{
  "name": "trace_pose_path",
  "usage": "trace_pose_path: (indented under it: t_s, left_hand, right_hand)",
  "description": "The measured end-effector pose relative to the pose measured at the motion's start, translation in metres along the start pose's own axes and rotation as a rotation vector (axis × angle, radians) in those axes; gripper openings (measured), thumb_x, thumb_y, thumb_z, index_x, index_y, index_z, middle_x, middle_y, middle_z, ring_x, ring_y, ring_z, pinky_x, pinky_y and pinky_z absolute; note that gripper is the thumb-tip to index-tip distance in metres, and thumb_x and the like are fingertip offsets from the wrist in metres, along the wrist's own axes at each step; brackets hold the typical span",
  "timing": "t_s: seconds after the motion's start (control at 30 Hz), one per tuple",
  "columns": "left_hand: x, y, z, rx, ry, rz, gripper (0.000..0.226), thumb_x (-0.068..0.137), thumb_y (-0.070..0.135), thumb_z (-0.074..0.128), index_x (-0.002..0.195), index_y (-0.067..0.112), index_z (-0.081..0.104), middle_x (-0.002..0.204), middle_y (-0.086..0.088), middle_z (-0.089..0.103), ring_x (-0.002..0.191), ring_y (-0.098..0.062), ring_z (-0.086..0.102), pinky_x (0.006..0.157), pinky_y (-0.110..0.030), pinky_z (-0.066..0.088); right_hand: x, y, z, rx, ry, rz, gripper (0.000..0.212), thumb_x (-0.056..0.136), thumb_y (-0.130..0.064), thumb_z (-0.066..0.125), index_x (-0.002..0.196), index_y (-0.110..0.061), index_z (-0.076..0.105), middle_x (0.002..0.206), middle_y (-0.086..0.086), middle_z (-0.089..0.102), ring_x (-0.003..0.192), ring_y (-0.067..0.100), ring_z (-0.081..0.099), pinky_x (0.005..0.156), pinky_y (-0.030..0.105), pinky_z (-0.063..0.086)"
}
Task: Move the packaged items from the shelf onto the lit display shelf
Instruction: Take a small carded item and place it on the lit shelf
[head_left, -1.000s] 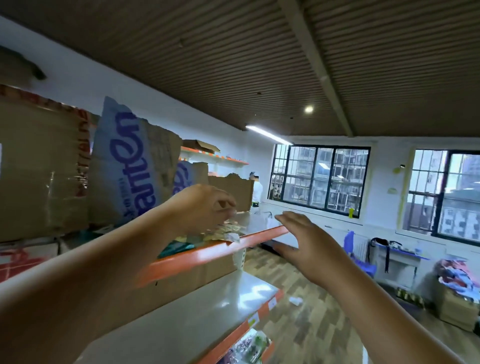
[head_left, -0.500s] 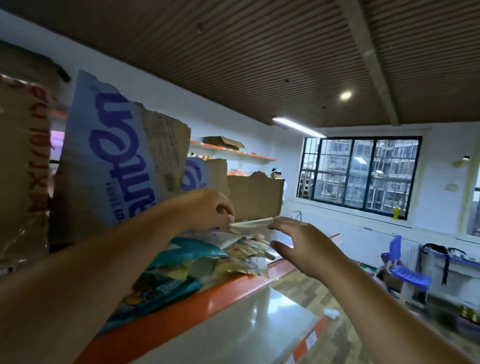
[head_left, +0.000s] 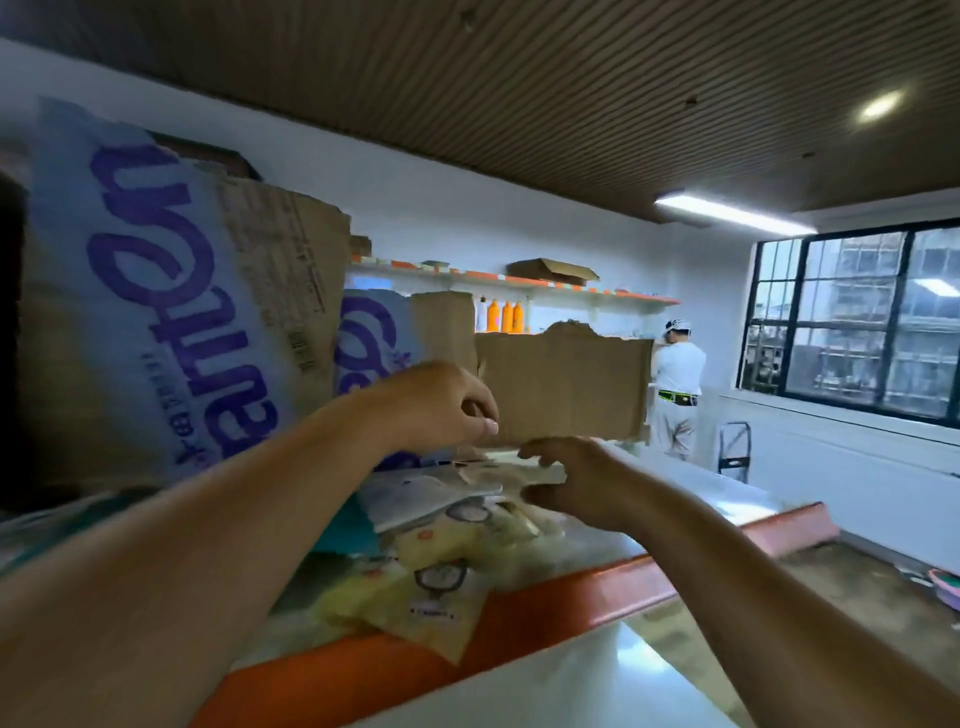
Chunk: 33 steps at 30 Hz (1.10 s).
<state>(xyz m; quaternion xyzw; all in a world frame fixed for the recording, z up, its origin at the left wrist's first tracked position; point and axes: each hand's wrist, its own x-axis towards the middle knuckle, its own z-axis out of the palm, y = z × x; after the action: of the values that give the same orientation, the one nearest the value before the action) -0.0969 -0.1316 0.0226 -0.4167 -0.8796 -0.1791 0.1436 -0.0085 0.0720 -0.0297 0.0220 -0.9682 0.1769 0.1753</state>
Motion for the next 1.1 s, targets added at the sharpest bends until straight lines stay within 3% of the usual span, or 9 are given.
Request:
trace_pose_path:
  t_s: [0.1, 0.2, 0.3, 0.37, 0.53, 0.7, 0.87, 1.0, 1.1]
  left_hand:
    - [0.024, 0.007, 0.021, 0.023, -0.004, -0.052, 0.020, 0.095, 0.045, 0.064, 0.107, 0.035, 0.075, 0.107, 0.017, 0.071, 0.095, 0.001, 0.063, 0.090, -0.031, 0.056]
    - [0.036, 0.007, 0.036, 0.023, -0.006, -0.125, 0.020, 0.094, 0.047, 0.065, 0.108, 0.036, 0.075, 0.107, 0.016, 0.071, 0.096, 0.000, 0.063, 0.090, -0.033, 0.056]
    - [0.037, 0.001, 0.046, 0.033, 0.006, -0.190, 0.021, 0.096, 0.047, 0.063, 0.110, 0.036, 0.074, 0.110, 0.017, 0.070, 0.096, 0.001, 0.063, 0.088, -0.029, 0.054]
    - [0.035, -0.005, 0.052, 0.037, 0.006, -0.231, 0.021, 0.097, 0.044, 0.063, 0.113, 0.036, 0.073, 0.110, 0.018, 0.070, 0.095, 0.002, 0.062, 0.082, -0.023, 0.052]
    - [0.027, -0.018, 0.063, 0.001, -0.052, -0.309, 0.026, 0.095, 0.043, 0.067, 0.121, 0.040, 0.069, 0.098, 0.028, 0.063, 0.093, 0.005, 0.060, 0.077, -0.017, 0.044]
    - [0.024, -0.019, 0.063, 0.024, 0.006, -0.286, 0.047, 0.093, 0.044, 0.070, 0.137, 0.047, 0.054, 0.125, 0.022, 0.061, 0.109, 0.003, 0.056, 0.087, -0.020, 0.045]
    - [0.029, -0.005, 0.054, 0.145, 0.227, -0.178, 0.068, 0.089, 0.043, 0.075, 0.146, 0.051, 0.039, 0.148, 0.020, 0.043, 0.122, 0.006, 0.038, 0.088, -0.008, 0.031]
    - [0.025, 0.008, 0.053, 0.423, 0.173, -0.067, 0.091, 0.078, 0.066, 0.073, 0.152, 0.057, 0.021, 0.165, 0.021, 0.006, 0.148, -0.009, 0.016, 0.113, -0.035, 0.025]
    - [0.026, 0.013, 0.056, 0.503, 0.124, -0.007, 0.087, 0.080, 0.071, 0.065, 0.153, 0.054, 0.022, 0.162, 0.024, 0.012, 0.148, -0.006, 0.011, 0.115, -0.036, 0.017]
  right_hand:
    - [0.018, 0.019, 0.002, 0.011, -0.194, -0.078, 0.047, 0.088, -0.025, 0.077, 0.132, -0.017, 0.061, 0.120, 0.001, 0.063, 0.087, 0.009, 0.059, 0.062, 0.002, 0.038]
    - [0.033, 0.033, 0.005, -0.029, -0.347, -0.133, 0.053, 0.088, -0.020, 0.074, 0.138, -0.024, 0.056, 0.122, 0.002, 0.064, 0.097, 0.017, 0.062, 0.065, 0.009, 0.043]
    - [0.046, 0.051, 0.006, -0.098, -0.366, -0.182, 0.056, 0.082, -0.014, 0.070, 0.132, -0.036, 0.057, 0.104, -0.005, 0.067, 0.086, 0.014, 0.063, 0.070, 0.026, 0.053]
    - [0.055, 0.061, 0.007, -0.117, -0.355, -0.186, 0.054, 0.080, -0.014, 0.070, 0.131, -0.029, 0.060, 0.109, -0.003, 0.067, 0.091, 0.016, 0.064, 0.079, 0.031, 0.055]
    - [0.069, 0.075, 0.017, -0.069, -0.280, -0.284, 0.037, 0.084, -0.016, 0.068, 0.119, -0.027, 0.067, 0.094, -0.006, 0.068, 0.074, 0.008, 0.063, 0.060, 0.023, 0.048]
    - [0.076, 0.080, 0.015, 0.157, -0.076, -0.316, 0.020, 0.084, -0.010, 0.055, 0.088, -0.026, 0.067, 0.076, -0.002, 0.065, 0.063, 0.016, 0.058, 0.050, 0.025, 0.039]
    - [0.075, 0.085, 0.010, 0.647, -0.080, -0.279, 0.051, 0.077, 0.009, 0.045, 0.105, -0.027, 0.069, 0.088, -0.001, 0.075, 0.058, 0.019, 0.060, 0.053, 0.035, 0.046]
    - [0.070, 0.087, 0.001, 1.031, -0.150, -0.277, 0.065, 0.082, 0.020, 0.038, 0.103, -0.032, 0.071, 0.093, 0.020, 0.072, 0.056, 0.026, 0.059, 0.052, 0.036, 0.046]
    - [0.069, 0.087, -0.001, 1.192, -0.241, -0.241, 0.059, 0.082, 0.017, 0.040, 0.103, -0.027, 0.074, 0.092, 0.032, 0.066, 0.050, 0.024, 0.054, 0.049, 0.031, 0.043]
